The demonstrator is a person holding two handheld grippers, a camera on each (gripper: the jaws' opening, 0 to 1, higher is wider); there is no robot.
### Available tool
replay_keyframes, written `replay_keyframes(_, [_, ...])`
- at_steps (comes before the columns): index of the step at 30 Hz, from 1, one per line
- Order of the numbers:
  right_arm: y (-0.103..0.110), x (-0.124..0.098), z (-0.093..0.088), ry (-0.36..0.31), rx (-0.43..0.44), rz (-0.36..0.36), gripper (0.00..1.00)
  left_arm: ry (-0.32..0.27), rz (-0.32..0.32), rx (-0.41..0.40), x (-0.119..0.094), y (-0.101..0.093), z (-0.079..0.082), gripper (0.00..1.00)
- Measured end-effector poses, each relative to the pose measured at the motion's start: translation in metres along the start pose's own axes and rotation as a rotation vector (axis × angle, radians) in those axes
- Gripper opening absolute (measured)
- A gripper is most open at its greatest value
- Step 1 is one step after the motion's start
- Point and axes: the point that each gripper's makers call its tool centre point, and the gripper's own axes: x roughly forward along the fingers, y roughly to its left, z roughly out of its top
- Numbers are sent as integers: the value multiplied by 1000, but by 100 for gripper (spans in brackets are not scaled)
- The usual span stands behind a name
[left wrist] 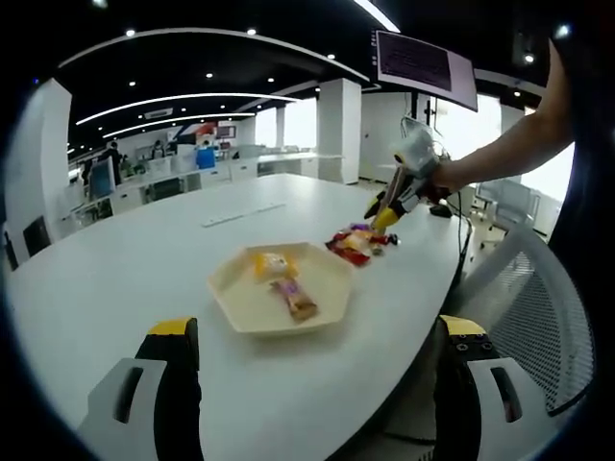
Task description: Place the target food into the container with the food tongs after gripping and lifting it, then release it inside without dropping or visibly crushing the food.
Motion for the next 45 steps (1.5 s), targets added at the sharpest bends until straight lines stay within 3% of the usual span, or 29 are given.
replay_keyframes(21, [-4,16,-19,18,11,11,28,4,6,-4,0,2,-1,100])
replay_keyframes(31, [-3,23,-35,51,-28,6,28,6,7,-5,0,2,-2,100])
replay_keyframes(34, [-4,22,-32,25,-16,1,28,8,6,-5,0,2,-1,99])
replay_keyframes(45, [-1,25,-37,65,-11,6,21,14,1,-8,1,1,-2,99])
